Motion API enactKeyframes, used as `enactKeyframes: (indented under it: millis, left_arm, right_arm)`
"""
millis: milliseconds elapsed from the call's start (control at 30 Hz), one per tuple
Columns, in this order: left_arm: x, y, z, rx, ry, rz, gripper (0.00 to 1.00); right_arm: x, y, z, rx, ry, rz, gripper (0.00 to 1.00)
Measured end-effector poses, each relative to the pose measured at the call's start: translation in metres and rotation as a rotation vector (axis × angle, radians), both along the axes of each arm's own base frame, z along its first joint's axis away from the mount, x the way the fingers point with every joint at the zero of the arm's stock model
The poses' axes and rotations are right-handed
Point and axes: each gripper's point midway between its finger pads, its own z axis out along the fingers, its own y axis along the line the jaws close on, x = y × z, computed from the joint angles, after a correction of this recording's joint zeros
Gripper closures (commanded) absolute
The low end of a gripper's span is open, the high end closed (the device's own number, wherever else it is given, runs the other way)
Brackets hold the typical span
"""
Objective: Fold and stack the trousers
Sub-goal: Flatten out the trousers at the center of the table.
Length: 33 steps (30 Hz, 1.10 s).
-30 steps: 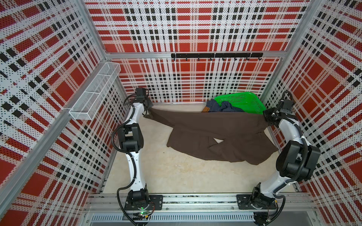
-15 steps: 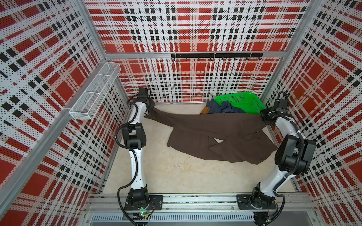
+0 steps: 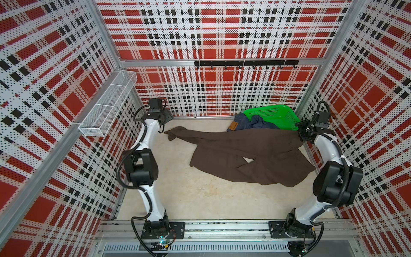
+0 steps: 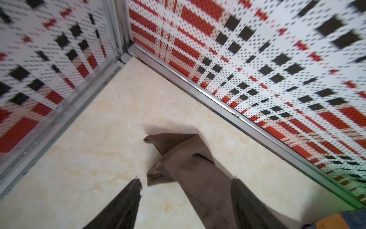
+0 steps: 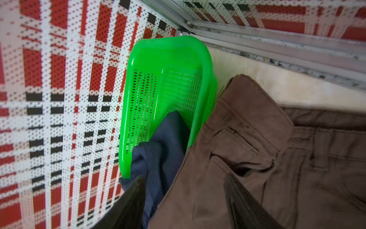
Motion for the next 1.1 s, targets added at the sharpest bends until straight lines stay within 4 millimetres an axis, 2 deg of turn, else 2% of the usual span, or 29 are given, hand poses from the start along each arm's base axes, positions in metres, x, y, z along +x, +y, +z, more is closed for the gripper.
enactKeyframes:
  millis: [67, 100, 167, 233, 367, 433, 600, 667, 800, 867, 900, 967, 1033, 1100]
  left_arm:
    - [-0.028, -0.021, 0.016, 0.008, -0.054, -0.034, 0.23]
    - [-0.038, -0.032, 0.015, 0.007, -0.06, -0.056, 0.23]
    - [-0.06, -0.056, -0.005, 0.003, -0.04, -0.108, 0.22]
    - [-0.078, -0.079, -0.042, -0.003, 0.029, -0.164, 0.14]
    - [-0.123, -0.115, -0.127, 0.002, 0.233, -0.258, 0.12]
    - [-0.14, -0.131, -0.151, 0.005, 0.293, -0.299, 0.11]
    - [-0.163, -0.167, -0.184, -0.007, 0.361, -0.381, 0.16]
    - [-0.165, -0.173, -0.195, -0.015, 0.383, -0.389, 0.19]
    - [-0.165, -0.175, -0.205, -0.022, 0.399, -0.379, 0.24]
    - [-0.164, -0.175, -0.208, -0.024, 0.4, -0.37, 0.31]
    - [-0.163, -0.175, -0.208, -0.025, 0.399, -0.367, 0.4]
    - [-0.162, -0.175, -0.207, -0.027, 0.393, -0.362, 0.73]
    - [-0.161, -0.174, -0.205, -0.024, 0.385, -0.354, 0.98]
    - [-0.16, -0.171, -0.197, -0.016, 0.366, -0.345, 1.0]
  right_arm:
    - [-0.017, 0.01, 0.018, -0.037, -0.029, 0.019, 0.29]
    - [-0.024, 0.013, 0.023, -0.051, -0.037, 0.026, 0.28]
    - [-0.043, 0.027, 0.031, -0.078, -0.05, 0.053, 0.28]
    - [-0.058, 0.036, 0.027, -0.09, -0.042, 0.075, 0.28]
    - [-0.09, 0.055, -0.011, -0.083, 0.039, 0.124, 0.28]
    - [-0.105, 0.062, -0.037, -0.068, 0.096, 0.144, 0.28]
    - [-0.141, 0.075, -0.093, -0.023, 0.226, 0.186, 0.28]
    - [-0.153, 0.08, -0.107, -0.009, 0.257, 0.196, 0.28]
    - [-0.169, 0.085, -0.123, 0.007, 0.289, 0.207, 0.28]
    - [-0.173, 0.086, -0.128, 0.013, 0.3, 0.211, 0.28]
    - [-0.174, 0.087, -0.131, 0.015, 0.304, 0.212, 0.28]
    - [-0.177, 0.088, -0.136, 0.018, 0.313, 0.213, 0.28]
    - [-0.179, 0.088, -0.14, 0.02, 0.32, 0.215, 0.29]
    - [-0.18, 0.088, -0.143, 0.021, 0.322, 0.215, 0.29]
